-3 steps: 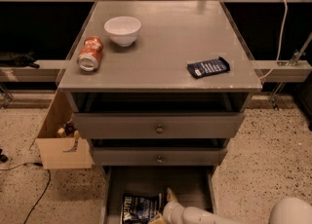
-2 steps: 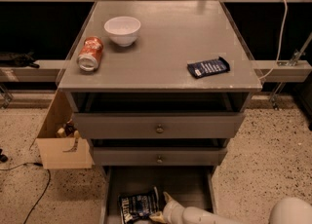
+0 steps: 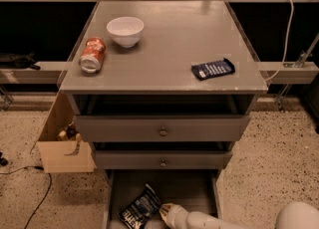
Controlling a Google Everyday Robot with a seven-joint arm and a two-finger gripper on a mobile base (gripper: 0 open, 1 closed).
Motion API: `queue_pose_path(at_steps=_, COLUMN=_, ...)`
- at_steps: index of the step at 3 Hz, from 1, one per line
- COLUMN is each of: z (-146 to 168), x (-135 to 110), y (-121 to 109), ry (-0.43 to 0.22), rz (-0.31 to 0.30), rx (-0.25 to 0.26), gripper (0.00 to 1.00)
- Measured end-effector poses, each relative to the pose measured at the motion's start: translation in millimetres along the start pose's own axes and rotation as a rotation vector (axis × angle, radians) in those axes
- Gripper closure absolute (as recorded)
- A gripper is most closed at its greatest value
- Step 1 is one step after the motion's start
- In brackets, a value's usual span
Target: Pick blue chip bag from bottom drawer and place on counter
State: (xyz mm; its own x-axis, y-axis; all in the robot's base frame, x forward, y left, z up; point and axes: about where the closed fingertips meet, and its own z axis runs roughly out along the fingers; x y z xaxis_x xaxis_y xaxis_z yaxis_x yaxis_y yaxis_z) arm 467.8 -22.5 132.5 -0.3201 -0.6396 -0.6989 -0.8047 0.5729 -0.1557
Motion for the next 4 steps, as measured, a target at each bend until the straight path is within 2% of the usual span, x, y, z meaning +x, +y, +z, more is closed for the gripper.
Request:
queue_pose_path(at_steps=1, z=0.0, x=0.0, y=0.0, ry=0.000, rz=0.000, rx=0.000, gripper=0.94)
queue_pose_path(at_steps=2, z=0.0, x=0.0, y=0.0, ry=0.000, rz=0.000, rx=0.000, gripper=1.00)
queue_pose_path(at_steps=4, z=0.0, x=0.0, y=0.1, ry=0.000, rz=0.000, rx=0.000, gripper=0.54)
